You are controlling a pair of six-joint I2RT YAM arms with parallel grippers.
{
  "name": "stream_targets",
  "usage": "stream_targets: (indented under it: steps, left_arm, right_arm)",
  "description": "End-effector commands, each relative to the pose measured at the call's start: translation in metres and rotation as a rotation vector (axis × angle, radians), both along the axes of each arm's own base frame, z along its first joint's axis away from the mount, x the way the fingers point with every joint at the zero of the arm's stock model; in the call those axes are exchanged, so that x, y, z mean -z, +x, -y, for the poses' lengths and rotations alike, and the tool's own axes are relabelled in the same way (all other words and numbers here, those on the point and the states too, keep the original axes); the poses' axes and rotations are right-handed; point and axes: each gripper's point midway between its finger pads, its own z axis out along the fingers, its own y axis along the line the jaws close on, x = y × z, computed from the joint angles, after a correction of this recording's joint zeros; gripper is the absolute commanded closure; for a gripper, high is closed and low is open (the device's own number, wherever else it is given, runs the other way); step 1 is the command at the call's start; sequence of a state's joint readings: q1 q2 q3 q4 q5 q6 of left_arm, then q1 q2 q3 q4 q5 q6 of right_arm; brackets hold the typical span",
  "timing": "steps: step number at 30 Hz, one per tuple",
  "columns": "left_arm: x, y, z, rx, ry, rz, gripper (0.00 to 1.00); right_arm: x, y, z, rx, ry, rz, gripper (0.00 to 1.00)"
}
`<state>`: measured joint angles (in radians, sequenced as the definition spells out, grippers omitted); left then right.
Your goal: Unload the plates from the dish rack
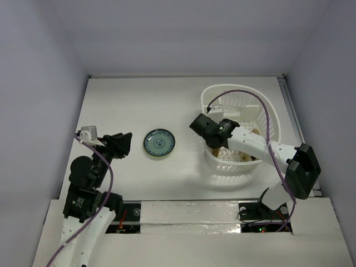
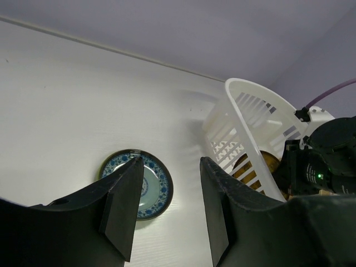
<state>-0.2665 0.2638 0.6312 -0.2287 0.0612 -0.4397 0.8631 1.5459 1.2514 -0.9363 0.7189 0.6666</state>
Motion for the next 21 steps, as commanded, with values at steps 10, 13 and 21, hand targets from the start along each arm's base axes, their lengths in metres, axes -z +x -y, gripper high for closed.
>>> stream_targets:
  steps: [10, 13, 21]
  left_arm:
    - [-0.025, -0.005, 0.000, 0.010, -0.023, 0.080, 0.58]
    - [-0.026, -0.005, 0.000, 0.010, -0.023, 0.080, 0.58]
    - [-0.025, -0.004, 0.001, 0.013, -0.022, 0.078, 0.58]
  right_arm:
    - [-0.053, 0.019, 0.020, 0.034, -0.135, 0.118, 1.00]
    - [-0.074, 0.021, 0.025, 0.049, -0.140, 0.157, 1.00]
    - [-0.158, 0.016, 0.051, 0.116, -0.116, 0.306, 1.00]
